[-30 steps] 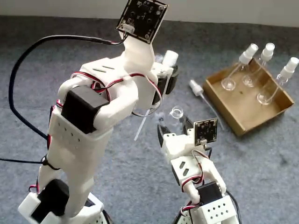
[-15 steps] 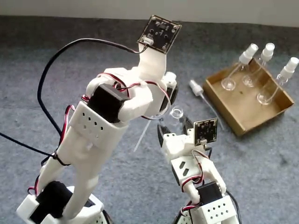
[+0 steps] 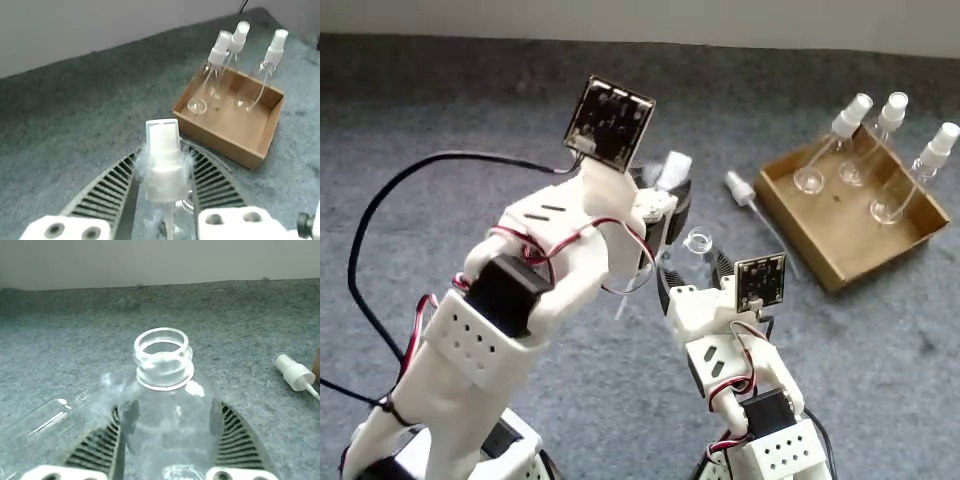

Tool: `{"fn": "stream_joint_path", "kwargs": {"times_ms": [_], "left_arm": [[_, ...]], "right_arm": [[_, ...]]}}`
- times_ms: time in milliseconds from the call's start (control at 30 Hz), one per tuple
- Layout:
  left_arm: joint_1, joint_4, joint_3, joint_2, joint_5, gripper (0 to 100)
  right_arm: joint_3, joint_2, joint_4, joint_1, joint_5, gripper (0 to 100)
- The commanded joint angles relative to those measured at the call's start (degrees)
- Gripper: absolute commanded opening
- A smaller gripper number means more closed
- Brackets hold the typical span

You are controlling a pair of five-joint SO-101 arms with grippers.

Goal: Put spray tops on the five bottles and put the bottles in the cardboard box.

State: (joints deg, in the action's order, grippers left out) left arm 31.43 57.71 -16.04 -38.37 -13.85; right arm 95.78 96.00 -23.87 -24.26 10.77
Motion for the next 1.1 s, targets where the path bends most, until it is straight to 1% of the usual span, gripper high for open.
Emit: {"fn": "stream_joint_path", "kwargs": {"times_ms": [0, 100, 133, 267, 467, 600, 700, 767, 967, 1067], "left_arm": [[0.9, -25.9, -13.7, -8.0, -0.3, 0], [0.5, -36.8, -19.3, -10.9, -0.3, 0], [0.4, -38.6, -20.0, -11.5, -0.3, 0], [0.4, -41.4, -18.7, -12.0, -0.3, 0], [0.7, -50.5, -17.0, -11.6, -0.3, 0], [0.4, -55.2, -16.3, -5.2, -0.3, 0], [0.9, -58.0, -15.8, -0.8, -0.3, 0], [1.0, -60.1, -16.0, -1.3, -0.3, 0], [1.1, -60.7, -19.8, -3.0, -0.4, 0], [3.1, -60.7, -21.7, -4.9, -0.4, 0]], "right_arm": [[7.0, 0.7, 1.1, -0.6, -0.3, 13.5], [7.0, 0.7, 1.1, -0.5, -0.3, 13.5], [7.0, 0.7, 1.1, -0.5, -0.3, 13.5], [7.0, 0.7, 1.1, -0.6, -0.3, 13.5], [7.0, 0.7, 1.1, -0.7, -0.3, 13.5], [7.0, 0.6, 1.1, -0.7, -0.3, 13.5], [7.0, 0.3, 1.1, -0.6, -0.3, 13.5], [7.0, 0.3, 1.1, -0.5, -0.3, 13.5], [7.0, 0.6, 1.1, -0.7, -0.3, 13.5], [7.0, 0.6, 1.1, -0.7, -0.3, 13.5]]}}
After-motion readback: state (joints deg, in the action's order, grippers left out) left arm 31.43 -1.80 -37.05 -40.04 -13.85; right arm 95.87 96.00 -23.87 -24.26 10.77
